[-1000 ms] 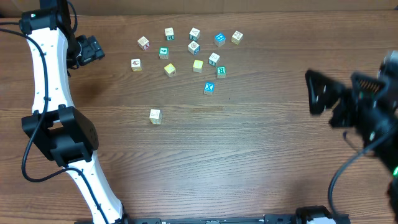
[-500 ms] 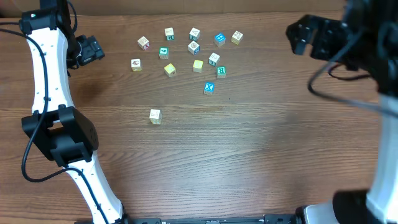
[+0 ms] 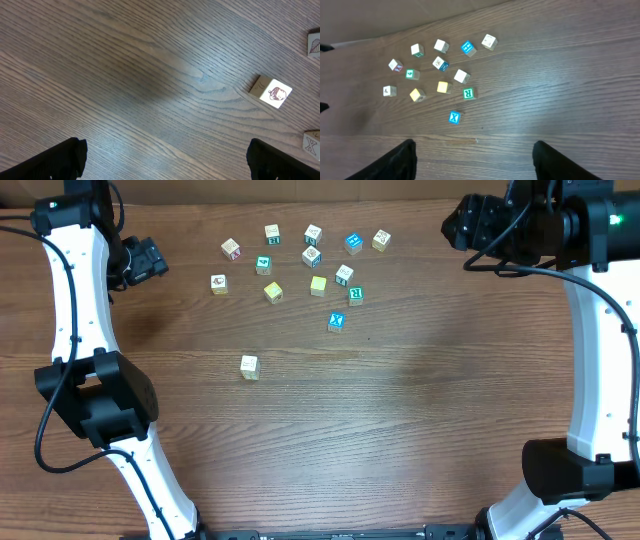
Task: Form a tower
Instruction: 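Reach the right gripper forward over the blue X block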
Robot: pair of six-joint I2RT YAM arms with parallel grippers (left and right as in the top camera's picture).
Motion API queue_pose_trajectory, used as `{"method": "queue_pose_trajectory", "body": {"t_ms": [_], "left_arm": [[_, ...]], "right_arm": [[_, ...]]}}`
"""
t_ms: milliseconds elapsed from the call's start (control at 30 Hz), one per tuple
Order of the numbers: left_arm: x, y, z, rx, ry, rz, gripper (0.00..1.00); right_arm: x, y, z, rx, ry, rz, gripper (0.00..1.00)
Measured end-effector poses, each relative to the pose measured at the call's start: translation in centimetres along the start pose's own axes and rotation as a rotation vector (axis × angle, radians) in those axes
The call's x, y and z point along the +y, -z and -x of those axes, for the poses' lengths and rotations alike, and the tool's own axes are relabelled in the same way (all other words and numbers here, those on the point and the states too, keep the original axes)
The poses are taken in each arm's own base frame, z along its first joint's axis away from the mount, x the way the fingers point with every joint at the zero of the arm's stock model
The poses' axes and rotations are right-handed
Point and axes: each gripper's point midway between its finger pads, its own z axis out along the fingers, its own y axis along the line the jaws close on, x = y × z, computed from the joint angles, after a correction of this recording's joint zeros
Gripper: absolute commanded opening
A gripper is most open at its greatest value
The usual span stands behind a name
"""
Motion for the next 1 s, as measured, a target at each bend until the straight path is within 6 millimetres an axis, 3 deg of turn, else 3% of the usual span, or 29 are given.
{"method": "queue_pose_trajectory", "body": {"t_ms": [200,467,867,1000], "left_arm": [[0.0,0.0,0.0,0.0,0.0,0.0,1.0],[0.0,0.0,0.0,0.0,0.0,0.0,1.0],[0.0,0.0,0.0,0.0,0.0,0.0,1.0],[0.0,0.0,0.0,0.0,0.0,0.0,1.0]], "right_arm": [[0.9,-0.9,-0.6,0.029,0.015,0.011,0.64],[1.3,-3.9,-2.0,0.124,0.015,0.002,0.64],[4.8,-13.3,-7.2,0.281,0.061,-0.075,0.65],[5.9,-15.6,-8.7,0.302,0.049,-0.091,0.65]]}}
